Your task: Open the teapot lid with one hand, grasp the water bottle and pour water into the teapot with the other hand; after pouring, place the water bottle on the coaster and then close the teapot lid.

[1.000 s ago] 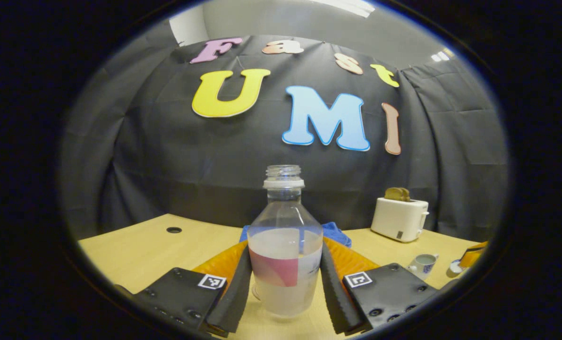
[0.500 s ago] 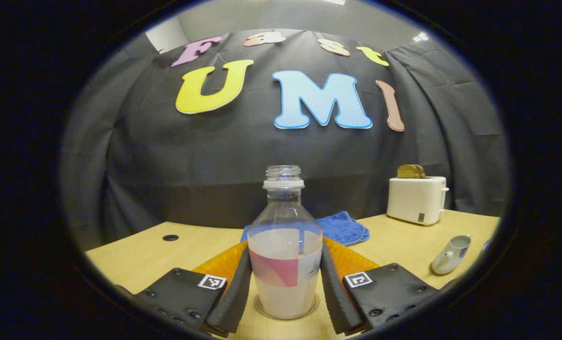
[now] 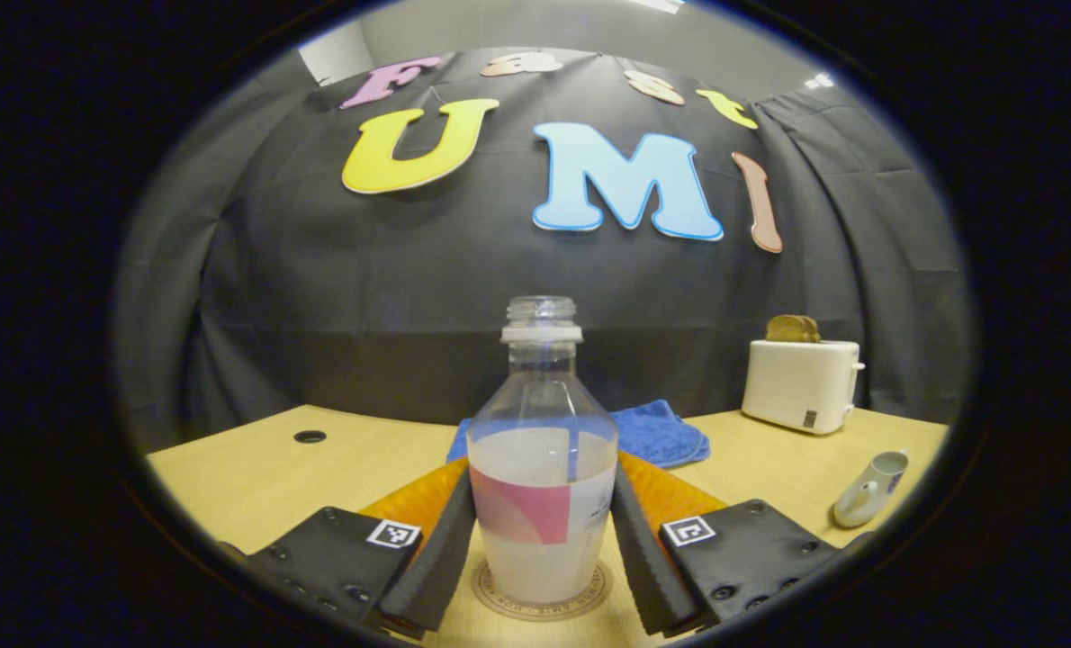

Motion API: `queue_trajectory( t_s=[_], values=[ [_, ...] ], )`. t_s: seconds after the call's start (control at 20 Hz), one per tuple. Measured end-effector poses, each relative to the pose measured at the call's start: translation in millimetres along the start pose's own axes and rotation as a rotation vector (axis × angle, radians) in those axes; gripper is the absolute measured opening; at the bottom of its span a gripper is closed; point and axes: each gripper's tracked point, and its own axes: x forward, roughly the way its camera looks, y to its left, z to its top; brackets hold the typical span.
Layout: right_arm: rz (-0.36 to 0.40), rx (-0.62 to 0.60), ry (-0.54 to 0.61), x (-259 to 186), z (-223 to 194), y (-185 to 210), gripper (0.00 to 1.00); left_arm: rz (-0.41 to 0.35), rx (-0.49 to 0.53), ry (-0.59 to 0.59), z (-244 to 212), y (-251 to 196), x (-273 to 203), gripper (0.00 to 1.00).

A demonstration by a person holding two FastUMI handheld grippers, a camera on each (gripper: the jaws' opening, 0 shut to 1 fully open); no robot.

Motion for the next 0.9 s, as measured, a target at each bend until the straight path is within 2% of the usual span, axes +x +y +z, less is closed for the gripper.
queue_trajectory(
  t_s=[0.1, 0.15, 0.35, 0.6, 0.8, 0.9],
  values=[
    [-0.003, 0.0, 0.002, 1, -1, -2, 0.09, 0.018, 0.017, -0.034, 11, 2, -1, 0.9],
    [-0.004, 0.001, 0.003, 1, -2, -2, 0.09, 0.007, 0.008, -0.047, 14, -5, -1, 0.97],
    [-0.011, 0.005, -0.004, 0, 0, -5, 0.09, 0.023, -0.013, -0.094, 32, 0, -12, 1.0],
    [-0.062, 0.042, -0.076, 5, 26, -21, 0.09, 0.027, -0.026, -0.148, 52, 4, -37, 1.0],
    [-0.132, -0.044, -0.128, 31, 44, -36, 0.08, 0.024, -0.074, -0.2, 75, 6, -62, 1.0],
    [-0.13, -0.049, -0.115, 50, 40, -38, 0.09, -0.005, -0.088, -0.186, 77, 2, -83, 1.0]
  ],
)
